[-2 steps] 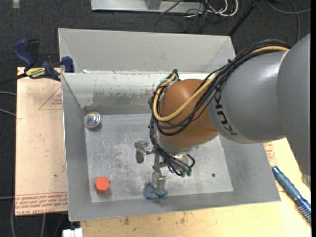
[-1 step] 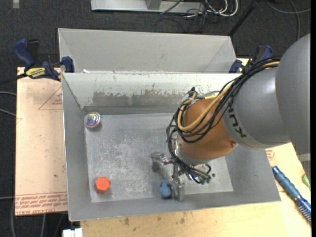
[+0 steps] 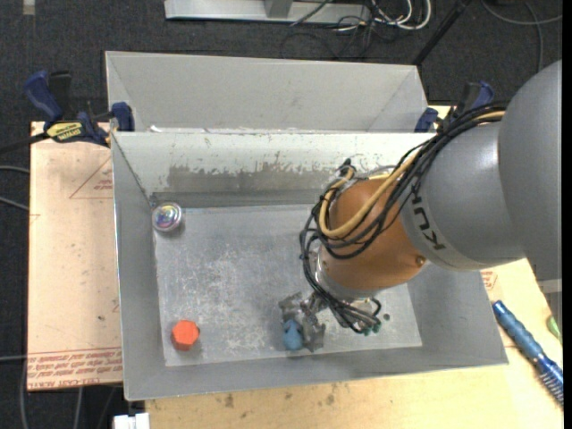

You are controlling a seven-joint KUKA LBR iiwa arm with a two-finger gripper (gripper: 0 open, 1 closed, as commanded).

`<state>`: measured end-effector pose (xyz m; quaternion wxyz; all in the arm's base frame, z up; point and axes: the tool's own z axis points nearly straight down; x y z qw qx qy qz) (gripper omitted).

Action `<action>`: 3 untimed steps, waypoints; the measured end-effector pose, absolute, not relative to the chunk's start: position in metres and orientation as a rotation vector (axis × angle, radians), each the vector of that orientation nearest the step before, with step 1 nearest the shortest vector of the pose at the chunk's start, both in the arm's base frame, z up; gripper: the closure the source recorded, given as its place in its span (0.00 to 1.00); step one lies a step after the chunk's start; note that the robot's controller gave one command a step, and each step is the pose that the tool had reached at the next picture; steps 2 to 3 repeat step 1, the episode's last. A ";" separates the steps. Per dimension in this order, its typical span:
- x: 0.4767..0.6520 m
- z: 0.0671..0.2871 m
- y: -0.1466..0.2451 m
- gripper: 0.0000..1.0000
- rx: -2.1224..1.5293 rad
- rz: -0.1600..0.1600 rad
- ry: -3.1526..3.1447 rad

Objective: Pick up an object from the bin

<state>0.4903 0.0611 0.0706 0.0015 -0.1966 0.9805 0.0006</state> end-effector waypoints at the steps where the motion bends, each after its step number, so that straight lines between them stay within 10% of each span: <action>1: 0.505 0.267 0.059 1.00 -0.648 -0.001 3.062; 3: 0.505 0.267 0.059 1.00 -0.648 -0.001 3.062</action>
Offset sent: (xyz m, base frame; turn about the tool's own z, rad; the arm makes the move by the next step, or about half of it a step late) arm 0.0121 -0.0031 0.1921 -0.0246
